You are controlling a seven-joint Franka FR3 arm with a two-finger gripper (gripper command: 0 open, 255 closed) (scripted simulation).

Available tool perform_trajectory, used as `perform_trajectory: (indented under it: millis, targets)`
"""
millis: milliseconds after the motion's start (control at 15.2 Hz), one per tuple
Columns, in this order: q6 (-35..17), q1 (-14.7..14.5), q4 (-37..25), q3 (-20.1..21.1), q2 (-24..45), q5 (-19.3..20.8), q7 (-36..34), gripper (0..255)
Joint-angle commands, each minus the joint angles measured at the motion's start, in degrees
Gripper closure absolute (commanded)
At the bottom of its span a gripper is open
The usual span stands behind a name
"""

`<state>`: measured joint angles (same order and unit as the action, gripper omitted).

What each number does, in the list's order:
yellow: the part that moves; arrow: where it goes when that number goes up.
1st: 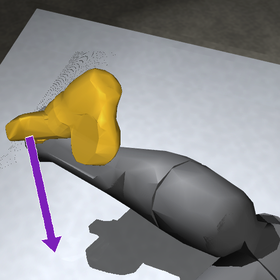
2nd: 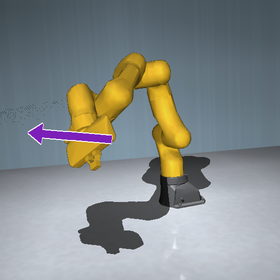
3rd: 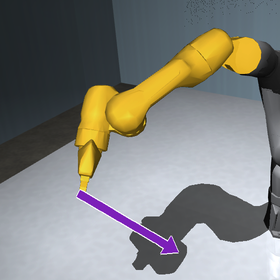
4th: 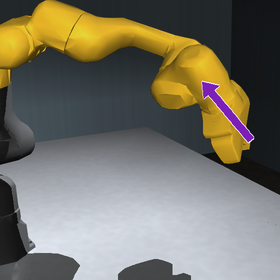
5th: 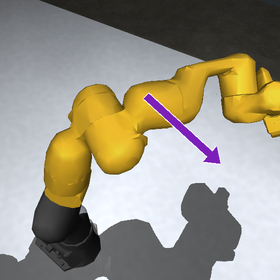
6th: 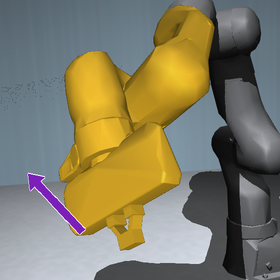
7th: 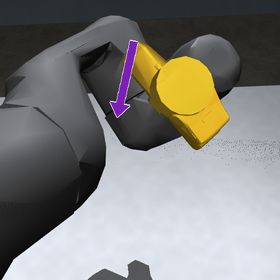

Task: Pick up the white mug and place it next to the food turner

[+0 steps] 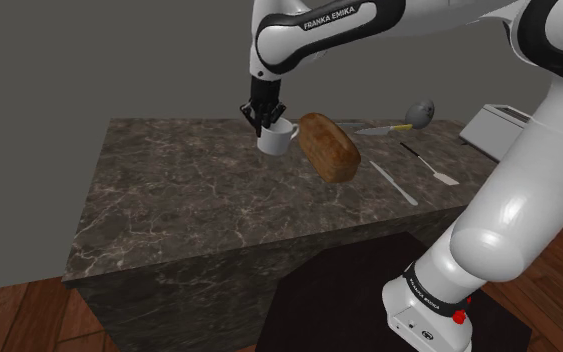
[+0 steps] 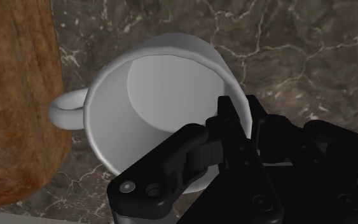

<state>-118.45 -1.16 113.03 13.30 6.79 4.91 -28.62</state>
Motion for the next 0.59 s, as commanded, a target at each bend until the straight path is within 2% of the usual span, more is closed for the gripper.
perform_trajectory:
  millis: [0, 528]
  targets:
    - [1.60, 0.03, -1.12, 0.02, -0.50, -0.20, 0.21, 255]
    - [7.40, 0.08, -5.26, 0.08, -2.22, -0.83, 0.84, 255]
